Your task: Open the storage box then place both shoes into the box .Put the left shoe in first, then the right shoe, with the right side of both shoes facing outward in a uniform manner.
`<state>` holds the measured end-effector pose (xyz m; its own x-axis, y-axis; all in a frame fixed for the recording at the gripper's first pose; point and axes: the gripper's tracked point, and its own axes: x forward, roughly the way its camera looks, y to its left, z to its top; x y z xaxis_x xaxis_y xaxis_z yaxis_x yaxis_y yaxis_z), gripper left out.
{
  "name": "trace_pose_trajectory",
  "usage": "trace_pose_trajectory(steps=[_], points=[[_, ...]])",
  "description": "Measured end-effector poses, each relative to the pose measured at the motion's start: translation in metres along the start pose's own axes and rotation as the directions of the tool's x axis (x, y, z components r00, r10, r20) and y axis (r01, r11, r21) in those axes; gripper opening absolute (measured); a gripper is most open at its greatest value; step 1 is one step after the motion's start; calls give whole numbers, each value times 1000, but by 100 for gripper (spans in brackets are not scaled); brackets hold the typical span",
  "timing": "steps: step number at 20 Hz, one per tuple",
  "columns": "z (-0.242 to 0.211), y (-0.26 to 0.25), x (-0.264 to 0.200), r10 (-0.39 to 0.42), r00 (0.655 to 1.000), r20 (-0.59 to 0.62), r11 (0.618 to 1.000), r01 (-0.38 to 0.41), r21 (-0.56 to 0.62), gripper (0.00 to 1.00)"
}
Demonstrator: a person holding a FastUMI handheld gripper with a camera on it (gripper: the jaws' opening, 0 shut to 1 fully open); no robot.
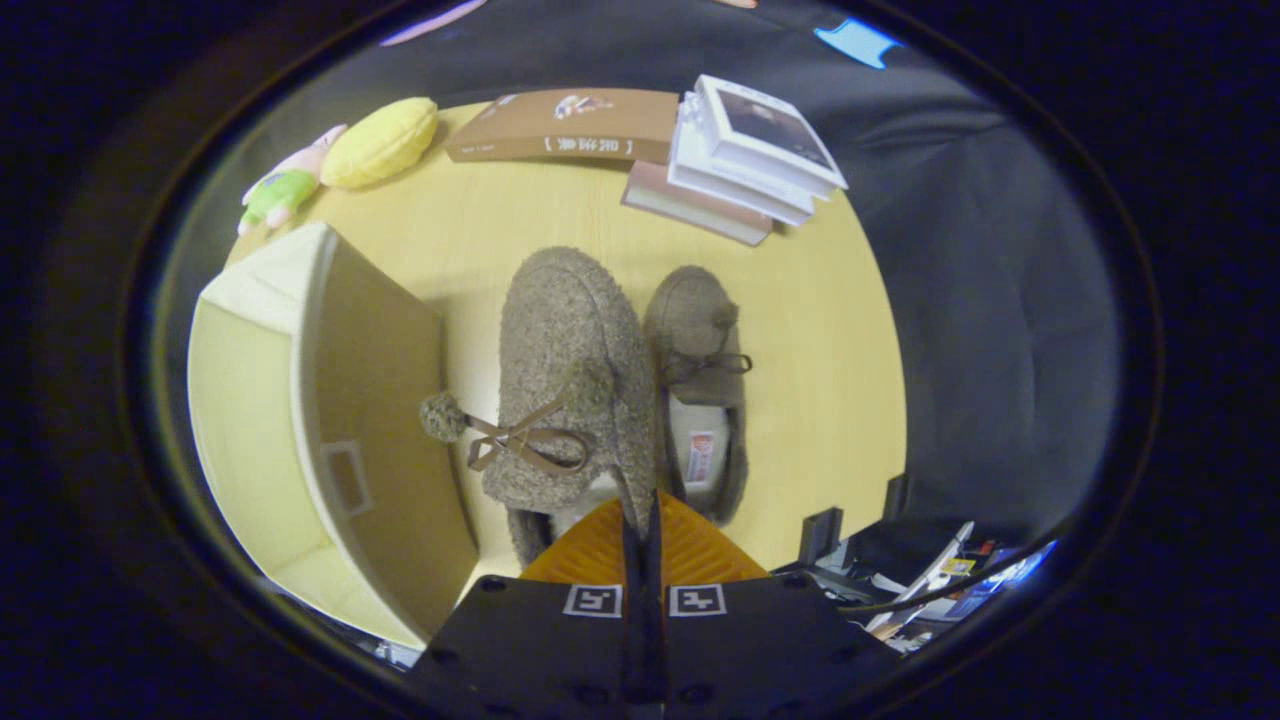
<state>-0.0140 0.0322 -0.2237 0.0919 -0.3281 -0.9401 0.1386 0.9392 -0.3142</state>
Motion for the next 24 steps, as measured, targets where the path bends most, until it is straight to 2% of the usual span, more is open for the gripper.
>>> trace_pose_trajectory(steps=[3,8,12,16,20,24], points=[[0,5,-44,-22,999,27,1000,21,20,4],[8,45,-109,-33,995,96,998,38,-46,3],[19,104,-137,31,987,159,996,-18,-82,4],[8,163,-115,80,992,96,990,-68,-123,4],[-12,210,-64,111,993,-27,981,-114,-159,3],[-20,249,-26,166,983,-81,964,-179,-195,4]])
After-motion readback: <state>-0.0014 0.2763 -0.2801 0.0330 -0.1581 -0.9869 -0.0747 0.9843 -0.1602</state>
